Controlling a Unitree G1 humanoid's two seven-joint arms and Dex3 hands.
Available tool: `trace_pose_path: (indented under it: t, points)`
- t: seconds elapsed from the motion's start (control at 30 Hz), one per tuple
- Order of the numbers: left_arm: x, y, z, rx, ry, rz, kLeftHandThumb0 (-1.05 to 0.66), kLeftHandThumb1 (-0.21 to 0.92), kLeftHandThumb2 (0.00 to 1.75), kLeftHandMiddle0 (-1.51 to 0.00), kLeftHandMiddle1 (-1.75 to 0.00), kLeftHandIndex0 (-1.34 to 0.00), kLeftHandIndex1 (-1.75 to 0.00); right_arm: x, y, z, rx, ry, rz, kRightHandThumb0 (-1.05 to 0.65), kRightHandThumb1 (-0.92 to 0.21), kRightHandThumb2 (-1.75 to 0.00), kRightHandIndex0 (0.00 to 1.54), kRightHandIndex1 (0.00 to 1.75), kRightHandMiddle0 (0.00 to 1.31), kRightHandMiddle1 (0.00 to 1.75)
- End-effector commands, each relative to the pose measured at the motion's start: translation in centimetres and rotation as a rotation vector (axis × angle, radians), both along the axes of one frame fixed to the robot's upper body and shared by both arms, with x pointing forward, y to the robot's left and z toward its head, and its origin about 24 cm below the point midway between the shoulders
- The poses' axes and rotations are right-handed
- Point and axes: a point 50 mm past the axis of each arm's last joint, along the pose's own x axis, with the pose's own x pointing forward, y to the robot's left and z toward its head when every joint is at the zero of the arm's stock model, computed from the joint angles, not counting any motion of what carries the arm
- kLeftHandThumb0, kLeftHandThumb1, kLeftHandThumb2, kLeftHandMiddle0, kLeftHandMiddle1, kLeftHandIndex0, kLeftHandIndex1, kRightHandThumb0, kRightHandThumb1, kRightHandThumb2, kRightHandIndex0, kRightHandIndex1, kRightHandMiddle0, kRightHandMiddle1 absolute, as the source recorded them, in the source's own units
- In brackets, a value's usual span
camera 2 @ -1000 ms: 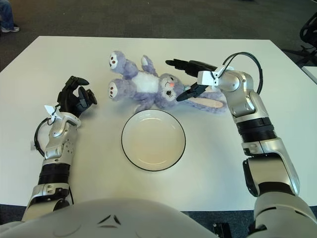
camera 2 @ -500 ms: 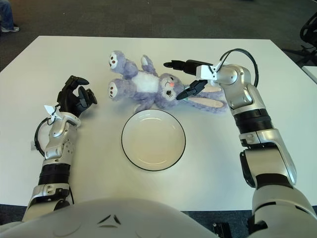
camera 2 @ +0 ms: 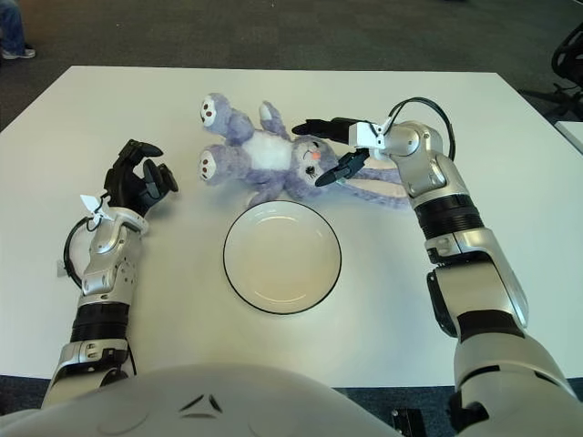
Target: Put the doll into the plate.
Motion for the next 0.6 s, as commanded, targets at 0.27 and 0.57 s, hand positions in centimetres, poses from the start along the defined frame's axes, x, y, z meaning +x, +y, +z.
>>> trace_pose_path:
  t: [0.27, 0.57]
  points:
    - [-0.4, 0.1, 0.1, 0.011, -0.008, 0.017, -0.43, 0.48, 1.11, -1.09, -1.75, -0.48, -1.75, 0.5, 1.1, -0.2, -0.001, -0.031, 0.013, -0.9, -0.63, -0.42, 0.0, 0.0, 0.0, 0.29]
    - [-0.5, 0.2, 0.1, 0.018, -0.012, 0.024, -0.43, 0.47, 1.12, -1.1, -1.75, -0.49, -1.75, 0.6, 1.9, -1.0, 0.022, -0.023, 0.003, -0.93, -0.65, -0.43, 0.02, 0.01, 0.0, 0.26]
